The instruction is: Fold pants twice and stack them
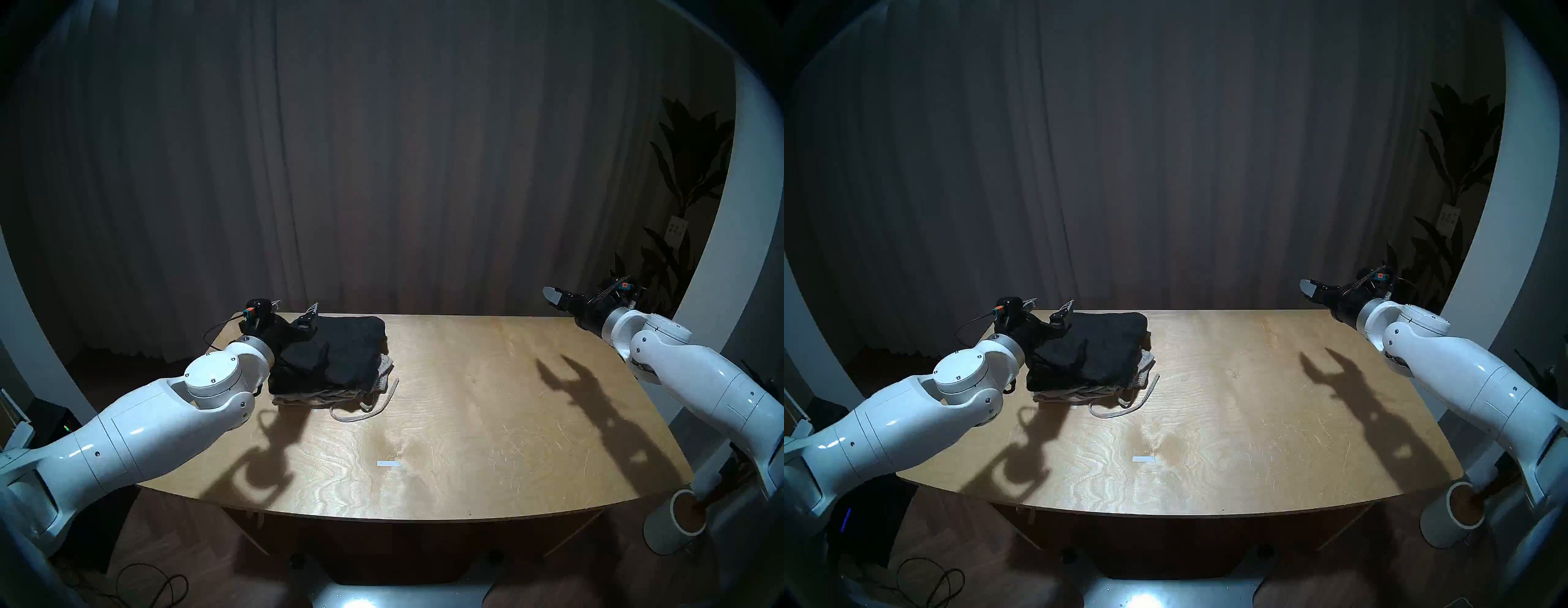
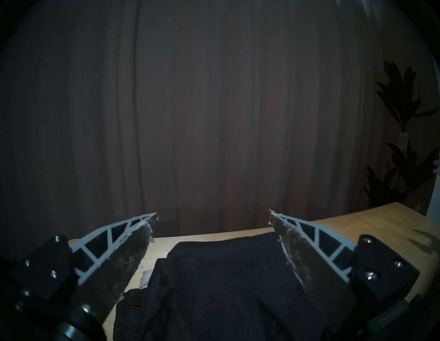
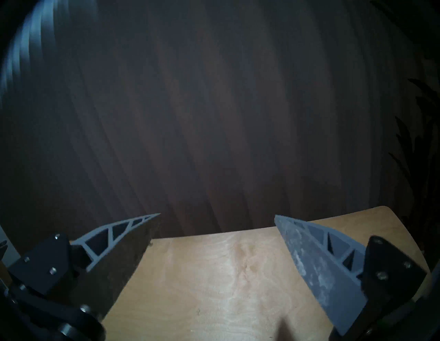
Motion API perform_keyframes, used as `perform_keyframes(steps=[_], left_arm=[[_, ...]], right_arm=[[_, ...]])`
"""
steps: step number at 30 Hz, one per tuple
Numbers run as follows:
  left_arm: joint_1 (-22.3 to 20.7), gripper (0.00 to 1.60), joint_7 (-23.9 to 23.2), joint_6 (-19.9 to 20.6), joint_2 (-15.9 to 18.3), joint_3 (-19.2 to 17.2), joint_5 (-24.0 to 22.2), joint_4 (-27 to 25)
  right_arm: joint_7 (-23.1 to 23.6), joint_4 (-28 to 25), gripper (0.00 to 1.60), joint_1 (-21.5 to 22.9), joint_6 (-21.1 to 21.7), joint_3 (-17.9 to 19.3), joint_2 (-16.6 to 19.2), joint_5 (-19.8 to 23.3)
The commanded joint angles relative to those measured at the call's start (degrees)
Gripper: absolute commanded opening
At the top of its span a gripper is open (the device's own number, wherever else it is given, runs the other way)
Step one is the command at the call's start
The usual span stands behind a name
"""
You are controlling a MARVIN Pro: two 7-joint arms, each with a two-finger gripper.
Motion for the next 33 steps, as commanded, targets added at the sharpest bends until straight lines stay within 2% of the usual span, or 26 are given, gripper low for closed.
perform_keyframes(steps=[1,2,3,4,7,10,13,17,21,28,33], left_arm=[[-0.8,1.60,1.6,-2.9,-4.7,0.5,2.3,1.8],[-1.2,1.60,0.9,-2.0,-4.4,0.9,2.6,1.8],[-1.2,1.60,-0.3,-2.1,-3.9,1.2,2.8,1.5],[-1.5,1.60,-0.5,-0.4,-2.8,1.6,3.0,0.5],[-1.9,1.60,-2.9,-0.1,-1.5,2.2,3.2,0.0],[-2.0,1.60,-3.0,-0.4,-1.7,2.4,4.1,0.6],[-2.3,1.60,-2.9,-0.4,-2.0,2.8,5.7,2.2],[-2.0,1.60,-3.2,-1.3,-1.2,2.5,6.4,2.7],[-2.3,1.60,-5.6,-2.8,-0.1,1.9,6.4,3.7],[-4.5,1.60,-11.2,-3.9,-1.6,0.7,4.6,11.1],[-5.5,1.60,-14.9,-3.2,-1.6,-0.2,2.5,13.7]], right_arm=[[-1.6,-0.7,1.60,-0.1,-4.0,1.5,-1.9,1.4],[-0.3,-1.4,1.60,0.0,-3.0,0.5,-0.6,-0.5],[1.3,-1.4,1.60,0.1,-3.2,-1.4,0.6,-5.3],[3.6,-0.6,1.60,0.1,-3.0,-3.0,1.6,-8.7],[5.8,1.5,1.60,1.1,-3.4,-4.6,2.4,-12.7],[7.8,4.9,1.60,3.0,-3.6,-5.7,2.3,-16.4],[9.5,9.0,1.60,4.9,-4.5,-6.2,0.8,-19.9],[11.0,13.0,1.60,6.8,-5.1,-6.4,-1.2,-22.5],[13.3,16.6,1.60,8.5,-6.1,-6.5,-3.4,-24.9],[15.1,20.0,1.60,9.3,-8.0,-6.6,-6.9,-26.5],[17.0,21.2,1.60,8.8,-9.6,-7.1,-8.5,-27.2]])
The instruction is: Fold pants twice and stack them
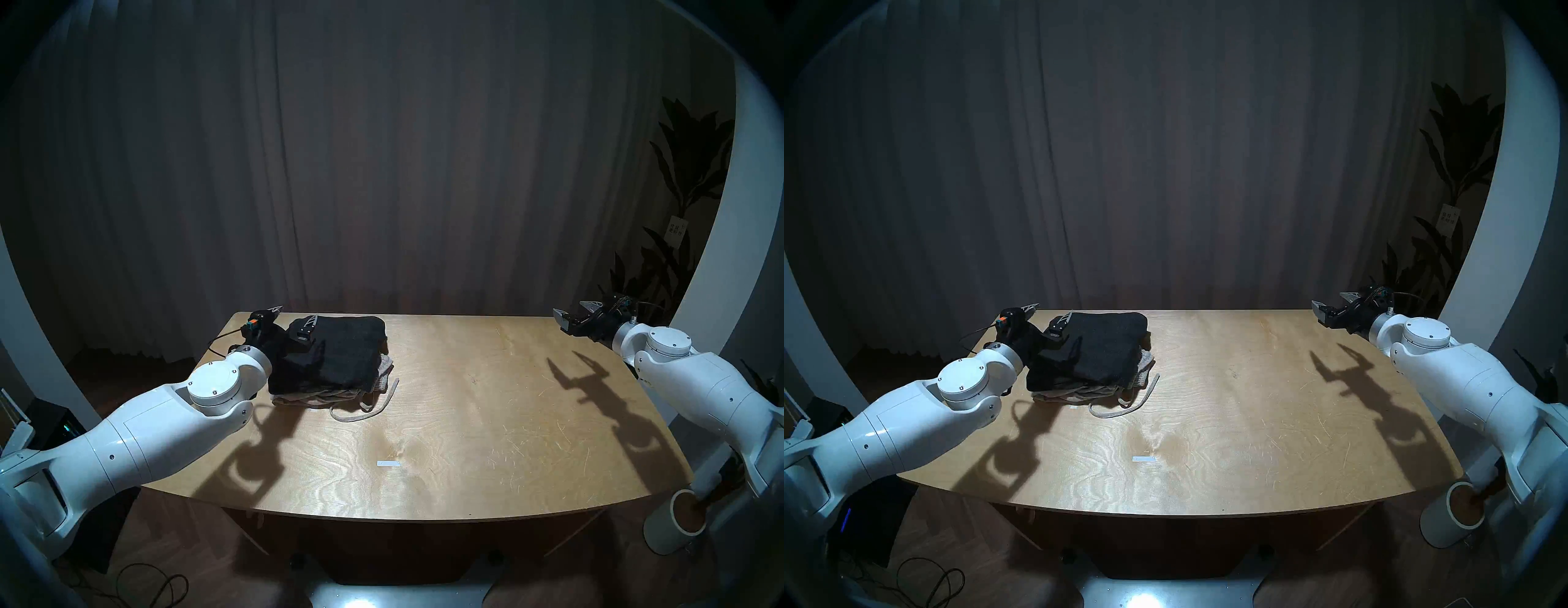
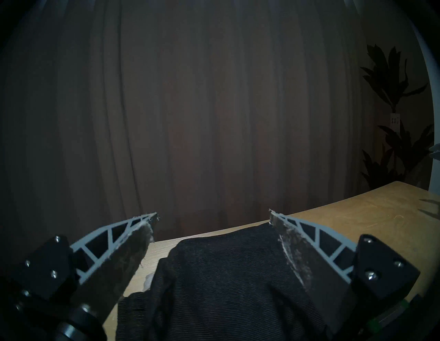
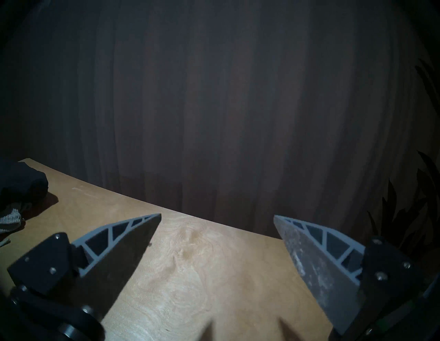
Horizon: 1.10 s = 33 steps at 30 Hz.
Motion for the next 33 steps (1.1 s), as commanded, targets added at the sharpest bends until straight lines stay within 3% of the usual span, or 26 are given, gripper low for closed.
perform_keyframes(steps=[1,9,14,18,22,24,33], left_arm=[[-3.5,1.60,-5.1,-0.7,-0.6,-2.6,-3.2,3.3],[-2.9,1.60,-7.4,-1.8,-1.2,-4.3,-7.2,6.0],[-1.8,1.60,-8.5,-2.8,-0.2,-5.2,-9.3,5.8],[-0.9,1.60,-9.4,-3.7,0.4,-5.5,-10.5,5.7],[0.2,1.60,-9.9,-4.6,1.2,-5.6,-11.7,4.9],[0.6,1.60,-9.7,-4.9,1.3,-5.7,-12.1,4.7],[2.3,1.60,-10.6,-7.5,1.0,-6.0,-13.9,5.1]], right_arm=[[2.4,1.3,1.60,1.5,-3.7,0.1,-3.6,-0.9],[-0.4,4.7,1.60,1.3,-9.7,0.7,-8.2,-2.7],[-3.1,9.3,1.60,2.3,-13.8,-0.1,-11.1,-6.3],[-5.8,11.0,1.60,2.8,-12.9,0.6,-12.7,-5.7],[-5.2,10.8,1.60,2.2,-11.7,1.5,-13.0,-3.5],[-5.7,8.8,1.60,1.5,-10.7,2.5,-12.8,-1.6],[-8.9,5.4,1.60,0.4,-10.2,2.7,-11.9,-0.8]])
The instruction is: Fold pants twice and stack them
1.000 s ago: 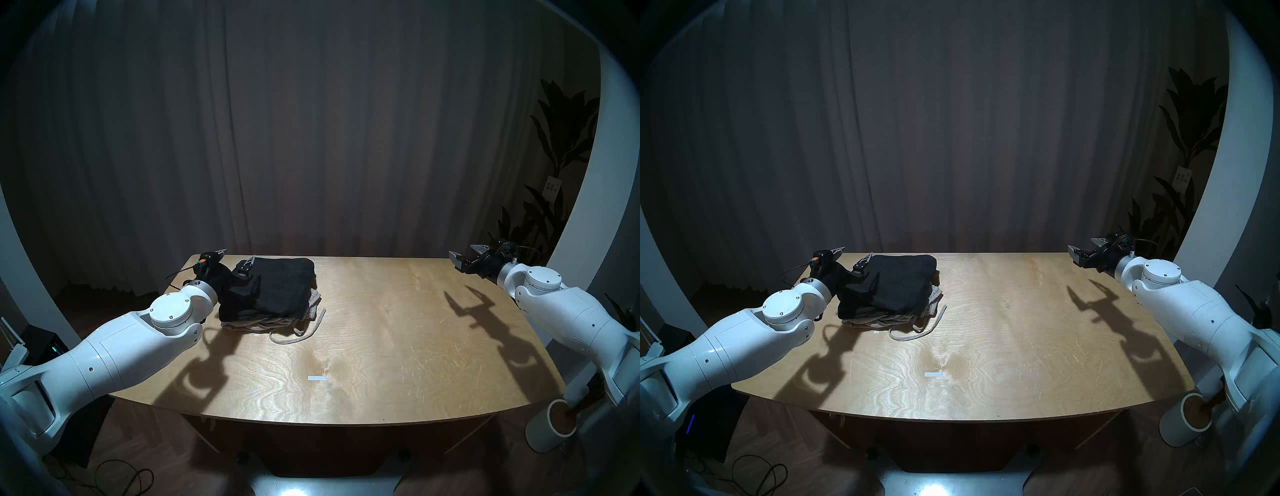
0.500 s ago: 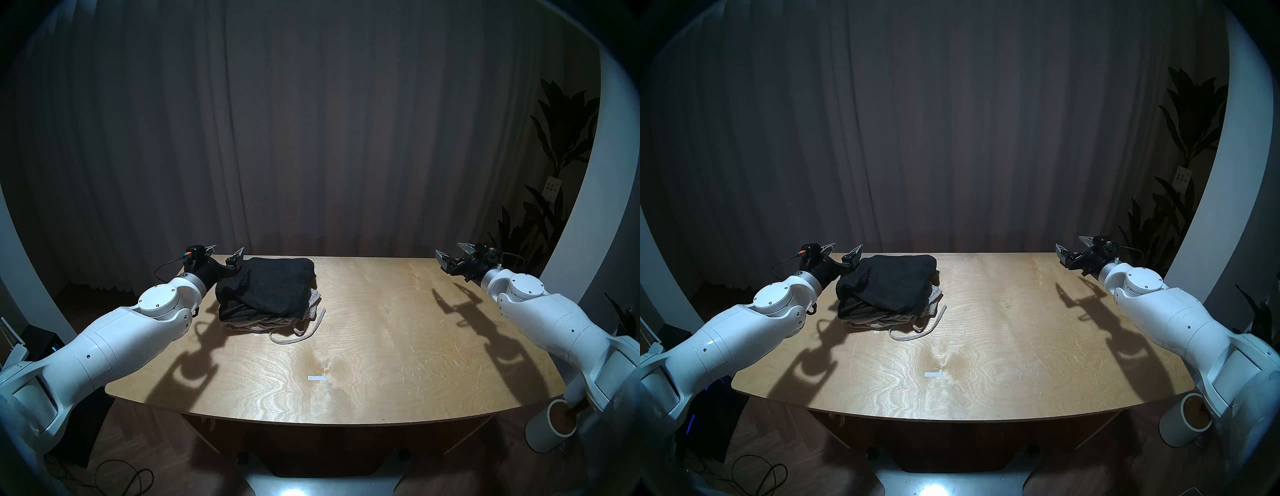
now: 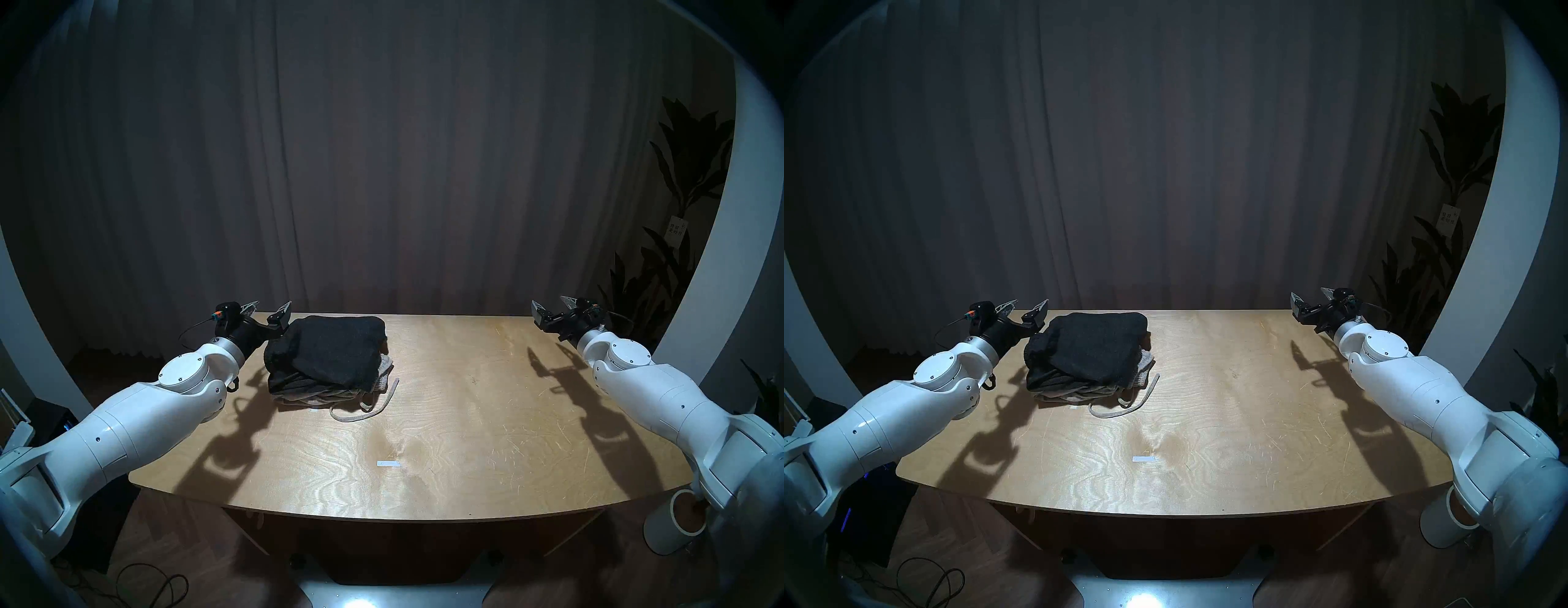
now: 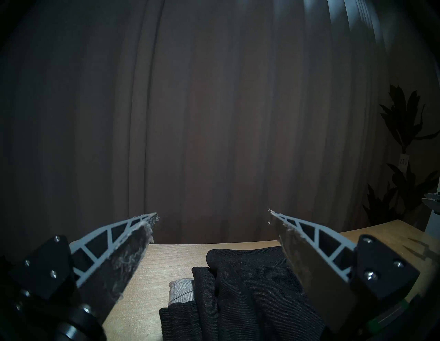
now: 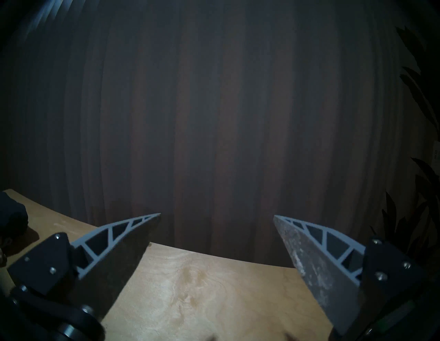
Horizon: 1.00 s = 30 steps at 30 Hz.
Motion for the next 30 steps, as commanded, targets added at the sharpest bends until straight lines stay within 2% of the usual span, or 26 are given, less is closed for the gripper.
perform_keyframes(steps=[1,7,9,10,11,20,30], left_arm=[[0.3,1.60,-1.2,-2.8,0.0,-1.0,-0.7,0.0],[1.0,1.60,-2.4,-3.9,0.3,-0.9,-0.8,-0.1],[1.3,1.60,-1.6,-4.3,0.8,-1.0,-0.5,-0.6],[1.3,1.60,-0.6,-4.5,0.7,-1.0,-0.3,-0.8],[1.5,1.60,-0.4,-4.4,0.7,-1.2,-1.0,-1.1],[1.7,1.60,0.5,-5.0,1.3,-1.0,-1.0,-2.0],[1.7,1.60,0.9,-5.1,1.4,-0.8,-0.9,-2.1]], right_arm=[[-2.5,-3.5,1.60,-0.4,0.7,1.0,0.8,1.1],[-3.5,-2.5,1.60,-0.9,1.1,1.1,0.4,2.0],[-4.3,-4.1,1.60,-2.2,2.1,2.8,0.4,5.7],[-2.7,-4.5,1.60,-3.1,3.0,5.0,-0.5,10.8],[-2.3,-5.1,1.60,-3.5,3.3,5.9,-0.9,12.6],[-2.1,-7.3,1.60,-4.8,5.6,7.4,0.0,16.7],[-2.2,-7.6,1.60,-4.9,6.0,7.5,0.2,17.2]])
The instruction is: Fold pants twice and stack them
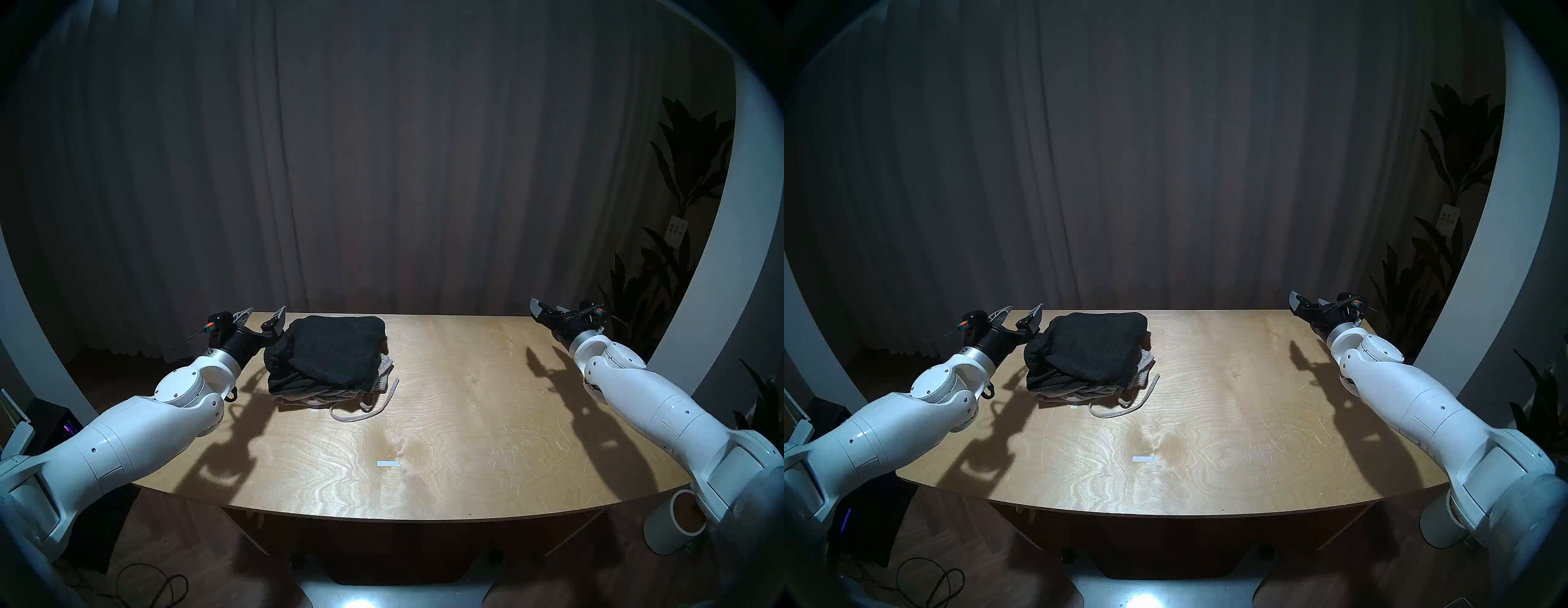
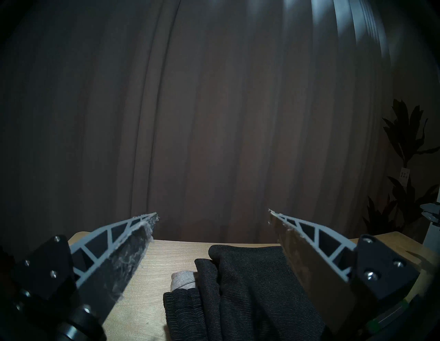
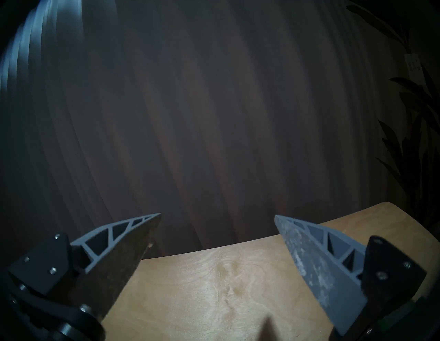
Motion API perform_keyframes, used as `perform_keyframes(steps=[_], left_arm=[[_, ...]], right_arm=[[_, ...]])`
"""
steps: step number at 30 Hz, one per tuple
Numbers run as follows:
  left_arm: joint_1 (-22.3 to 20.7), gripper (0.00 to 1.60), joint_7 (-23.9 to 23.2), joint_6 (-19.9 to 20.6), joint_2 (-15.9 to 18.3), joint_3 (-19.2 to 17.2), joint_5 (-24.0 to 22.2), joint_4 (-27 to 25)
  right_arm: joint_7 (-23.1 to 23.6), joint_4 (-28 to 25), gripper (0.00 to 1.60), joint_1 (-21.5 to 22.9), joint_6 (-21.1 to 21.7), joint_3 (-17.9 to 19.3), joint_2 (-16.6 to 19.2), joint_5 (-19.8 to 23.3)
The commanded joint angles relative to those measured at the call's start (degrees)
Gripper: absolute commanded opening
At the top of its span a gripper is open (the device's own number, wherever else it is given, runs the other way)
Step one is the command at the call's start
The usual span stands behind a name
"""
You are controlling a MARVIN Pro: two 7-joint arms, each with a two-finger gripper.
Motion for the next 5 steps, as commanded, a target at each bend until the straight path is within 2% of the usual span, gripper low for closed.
perform_keyframes(steps=[1,5], left_arm=[[-0.9,1.60,-0.3,-0.8,0.2,-0.8,0.2,-0.7],[-0.9,1.60,-0.3,-0.8,0.3,-0.8,0.2,-0.7]], right_arm=[[0.0,-1.1,1.60,0.8,-0.6,1.0,0.5,0.4],[0.0,-1.2,1.60,0.8,-0.7,0.9,0.5,0.5]])
